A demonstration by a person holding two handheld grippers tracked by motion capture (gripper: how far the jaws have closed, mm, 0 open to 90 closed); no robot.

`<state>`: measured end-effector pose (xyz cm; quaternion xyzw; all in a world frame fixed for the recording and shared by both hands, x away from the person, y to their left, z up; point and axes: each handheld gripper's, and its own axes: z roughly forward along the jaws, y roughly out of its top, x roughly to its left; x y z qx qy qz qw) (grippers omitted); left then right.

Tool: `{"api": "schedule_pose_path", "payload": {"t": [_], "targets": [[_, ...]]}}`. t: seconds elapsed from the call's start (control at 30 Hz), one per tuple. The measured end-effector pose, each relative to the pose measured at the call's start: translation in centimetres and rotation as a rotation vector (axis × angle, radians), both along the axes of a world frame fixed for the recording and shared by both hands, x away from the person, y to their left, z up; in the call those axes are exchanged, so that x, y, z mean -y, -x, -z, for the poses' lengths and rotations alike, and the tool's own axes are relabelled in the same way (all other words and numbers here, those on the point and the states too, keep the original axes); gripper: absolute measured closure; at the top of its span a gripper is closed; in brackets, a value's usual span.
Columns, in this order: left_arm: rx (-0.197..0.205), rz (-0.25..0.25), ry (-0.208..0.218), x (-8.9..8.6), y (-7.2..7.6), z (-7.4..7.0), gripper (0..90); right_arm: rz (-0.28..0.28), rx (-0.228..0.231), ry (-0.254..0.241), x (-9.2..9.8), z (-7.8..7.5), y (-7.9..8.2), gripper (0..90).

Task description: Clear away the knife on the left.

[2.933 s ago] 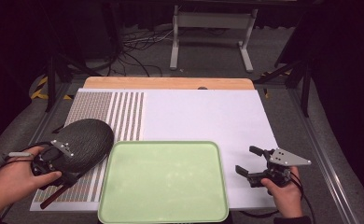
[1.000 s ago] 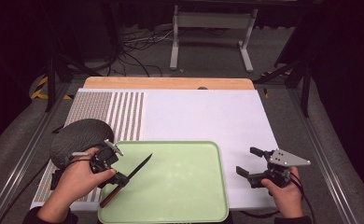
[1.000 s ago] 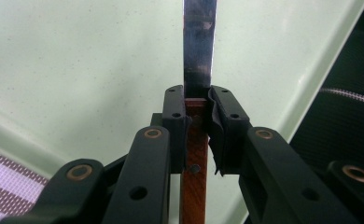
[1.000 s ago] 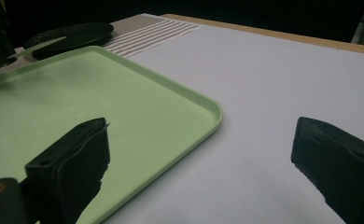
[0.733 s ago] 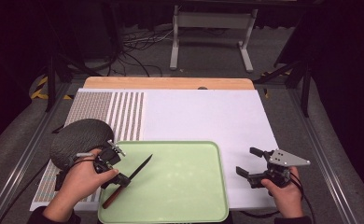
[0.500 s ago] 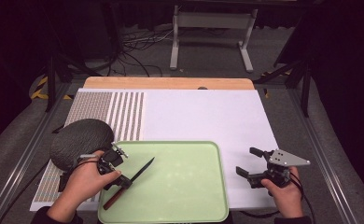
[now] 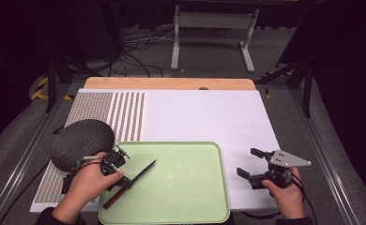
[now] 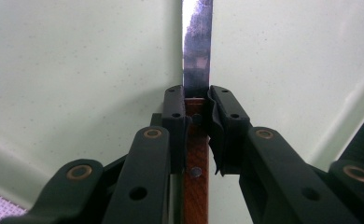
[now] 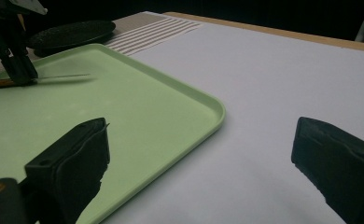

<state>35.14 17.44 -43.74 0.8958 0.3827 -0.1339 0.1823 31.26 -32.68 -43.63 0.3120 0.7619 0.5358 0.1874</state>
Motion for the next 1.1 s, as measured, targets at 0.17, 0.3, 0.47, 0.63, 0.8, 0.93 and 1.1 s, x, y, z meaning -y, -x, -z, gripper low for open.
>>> {"api": "schedule_pose_path", "payload": {"t": [0.17,0.3,0.47,0.63,0.8,0.93,1.1], "targets": [[-0.003,-0.007,-0.004,0.0,0.0,0.1,77.8,0.001,0.000,0.000,0.0,0.0,0.0,4.9],[-0.004,-0.006,0.001,0.0,0.0,0.1,77.7,0.000,0.001,0.002,0.0,0.0,0.0,4.9],[0.011,0.002,0.009,0.1,0.1,-0.1,62.0,0.001,0.001,0.001,0.0,0.0,0.0,4.8],[0.056,-0.003,-0.034,0.3,0.4,-0.5,41.3,0.000,0.000,0.001,0.0,0.0,0.0,4.8],[0.198,0.052,-0.026,0.7,0.9,-1.1,20.6,-0.001,-0.002,0.001,0.0,0.0,0.0,4.8],[0.343,0.145,0.005,1.2,1.4,-1.5,14.5,-0.001,-0.002,0.001,0.0,0.0,0.0,4.7],[0.450,0.250,0.050,1.7,1.5,-1.4,18.3,-0.002,-0.001,0.001,0.0,0.0,0.0,4.7]]}}
